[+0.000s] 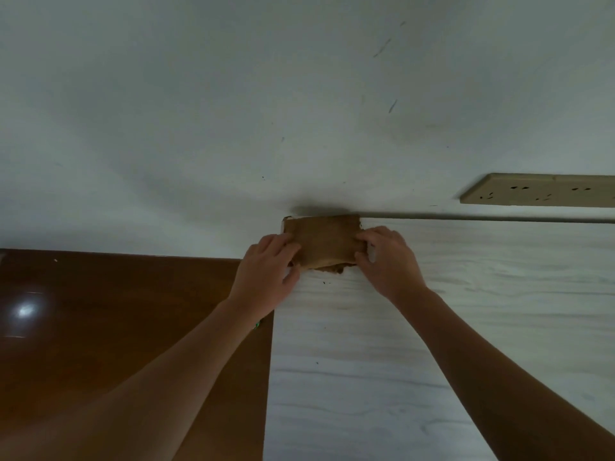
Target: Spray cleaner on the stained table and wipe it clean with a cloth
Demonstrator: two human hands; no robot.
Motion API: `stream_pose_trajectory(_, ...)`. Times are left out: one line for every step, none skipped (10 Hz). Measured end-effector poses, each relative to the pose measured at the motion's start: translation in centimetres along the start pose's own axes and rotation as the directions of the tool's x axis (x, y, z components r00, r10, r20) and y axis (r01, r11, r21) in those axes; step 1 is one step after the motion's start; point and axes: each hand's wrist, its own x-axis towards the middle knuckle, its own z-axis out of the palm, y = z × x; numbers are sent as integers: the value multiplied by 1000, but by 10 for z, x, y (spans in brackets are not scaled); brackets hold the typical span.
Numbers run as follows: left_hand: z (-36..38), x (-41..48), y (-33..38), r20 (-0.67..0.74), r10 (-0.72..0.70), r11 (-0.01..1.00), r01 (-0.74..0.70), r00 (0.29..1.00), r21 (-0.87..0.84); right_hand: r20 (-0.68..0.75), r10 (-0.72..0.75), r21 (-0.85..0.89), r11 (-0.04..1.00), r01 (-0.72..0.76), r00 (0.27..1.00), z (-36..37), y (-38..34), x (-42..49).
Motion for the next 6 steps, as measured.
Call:
stream_pose_trajectory(2,1,3,59,49,997,-52,997,60,-18,-172,-85,982,170,985,14,-4,-8)
stream_pose_trajectory(-4,1,8,138,-4,999,-3,990,49,22,-218,-97,971,219,976,23,-11,-16)
stream_pose_trajectory(-10,-5,20,290,-76,997,79,954,3,98,-184,-110,975,195,978,21,-20,-20)
stream_pose_trajectory(-16,-17,31,355,-135,989,149,925,-12,253,-133,-157,972,176,958,10,-30,-22)
stream_pose_trajectory(-26,-38,38,288,-195,979,206,938,-9,374,-80,-168,974,153,924,3,-32,-29)
stream_pose_trajectory(-34,-65,42,257,-257,964,265,932,0,391,-16,-194,976,100,920,0,-31,-44)
